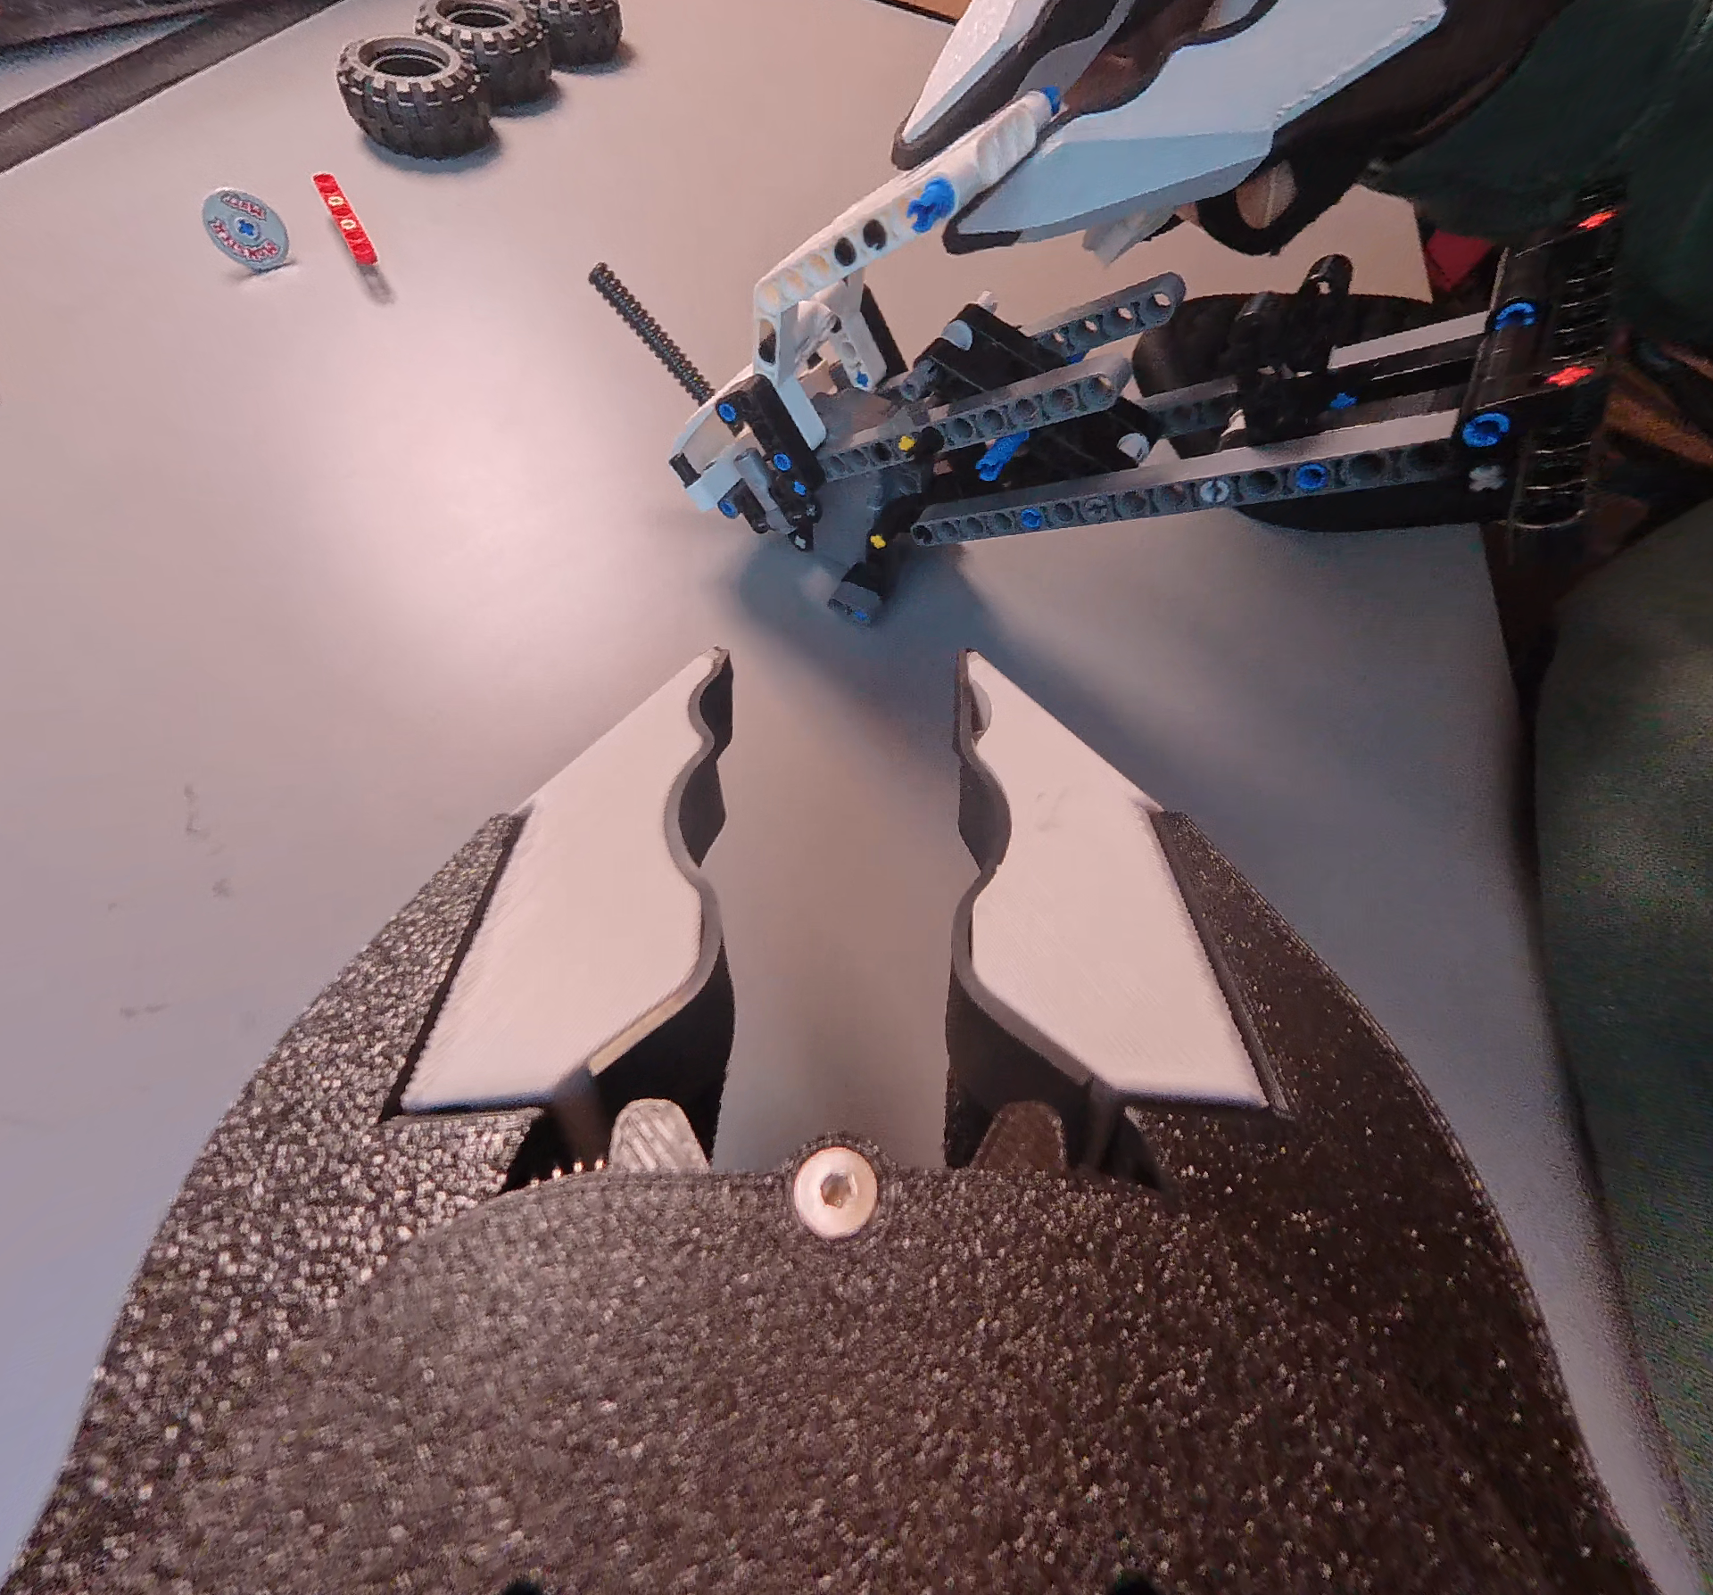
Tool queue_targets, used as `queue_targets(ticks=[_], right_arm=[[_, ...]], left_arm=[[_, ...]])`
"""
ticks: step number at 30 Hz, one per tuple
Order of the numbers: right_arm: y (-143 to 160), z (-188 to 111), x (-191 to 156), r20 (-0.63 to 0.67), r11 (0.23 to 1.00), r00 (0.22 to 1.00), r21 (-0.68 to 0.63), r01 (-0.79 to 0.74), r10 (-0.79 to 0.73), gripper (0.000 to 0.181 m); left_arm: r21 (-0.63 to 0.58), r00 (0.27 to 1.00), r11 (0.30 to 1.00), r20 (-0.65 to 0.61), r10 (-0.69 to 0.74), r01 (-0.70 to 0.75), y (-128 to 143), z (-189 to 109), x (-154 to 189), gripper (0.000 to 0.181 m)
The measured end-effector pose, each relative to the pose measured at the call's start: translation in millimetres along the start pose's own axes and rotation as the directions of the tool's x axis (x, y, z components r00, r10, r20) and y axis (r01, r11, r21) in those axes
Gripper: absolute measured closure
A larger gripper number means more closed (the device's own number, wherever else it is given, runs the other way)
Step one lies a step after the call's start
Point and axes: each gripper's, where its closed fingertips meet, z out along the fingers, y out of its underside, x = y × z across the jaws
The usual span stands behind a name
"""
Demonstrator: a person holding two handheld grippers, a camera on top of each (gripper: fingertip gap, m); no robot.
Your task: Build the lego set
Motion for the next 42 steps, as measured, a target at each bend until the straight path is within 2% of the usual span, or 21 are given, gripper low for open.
queue_targets(ticks=[5, 10, 12, 15, 17, 20, 23, 28, 30, 33, 36, 38, 42], right_arm=[[0, 3, 8, -0.084, 0.999, 0.996, -0.025, 0.034, -0.036, 0.171], [1, 3, 16, -0.155, 0.995, 0.983, -0.051, 0.089, -0.096, 0.173], [-1, 4, 13, -0.181, 0.988, 0.971, -0.059, 0.145, -0.153, 0.173], [-3, 8, 10, -0.260, 0.955, 0.919, -0.110, 0.277, -0.296, 0.173], [-7, 11, 6, -0.296, 0.925, 0.877, -0.144, 0.351, -0.379, 0.173], [-15, 20, -7, -0.317, 0.880, 0.821, -0.186, 0.436, -0.474, 0.173], [-23, 33, -23, -0.287, 0.869, 0.821, -0.193, 0.455, -0.494, 0.170], [-32, 58, -49, -0.224, 0.868, 0.839, -0.145, 0.475, -0.496, 0.166], [-34, 65, -55, -0.213, 0.883, 0.857, -0.133, 0.450, -0.469, 0.165], [-38, 71, -56, -0.216, 0.904, 0.878, -0.120, 0.410, -0.427, 0.164], [-48, 62, -58, -0.178, 0.951, 0.934, -0.029, 0.309, -0.309, 0.151], [-52, 47, -50, -0.142, 0.982, 0.974, 0.043, 0.185, -0.177, 0.145], [-29, 22, -16, -0.145, 0.997, 0.989, 0.067, -0.032, 0.042, 0.139]], left_arm=[[0.065, 0.999, 0.998, -0.043, -0.014, 0.017, -13, -5, 7, 0.135], [0.212, 0.994, 0.971, -0.008, -0.110, 0.109, -39, -29, -12, 0.136], [0.282, 0.985, 0.944, -0.057, -0.160, 0.169, -51, -40, -13, 0.132], [0.336, 0.963, 0.910, -0.202, -0.180, 0.241, -68, -52, 4, 0.122], [0.275, 0.965, 0.938, -0.212, -0.156, 0.213, -63, -47, 15, 0.116], [0.164, 0.989, 0.981, -0.113, -0.091, 0.108, -44, -28, 17, 0.115], [0.038, 0.995, 0.996, -0.064, -0.081, 0.084, -20, -10, 14, 0.115], [-0.101, 0.988, 0.987, -0.076, -0.135, 0.127, 8, 5, 15, 0.111], [-0.121, 0.992, 0.986, -0.032, -0.120, 0.115, 13, 9, 11, 0.109], [-0.131, 0.995, 0.988, 0.069, -0.077, 0.085, 15, 11, -3, 0.124], [-0.120, 0.989, 0.982, 0.053, -0.139, 0.144, 13, 9, -7, 0.124], [-0.112, 0.981, 0.974, 0.021, -0.195, 0.196, 11, 7, -10, 0.124], [-0.100, 0.949, 0.949, -0.068, -0.307, 0.299, 8, 3, -13, 0.124]])
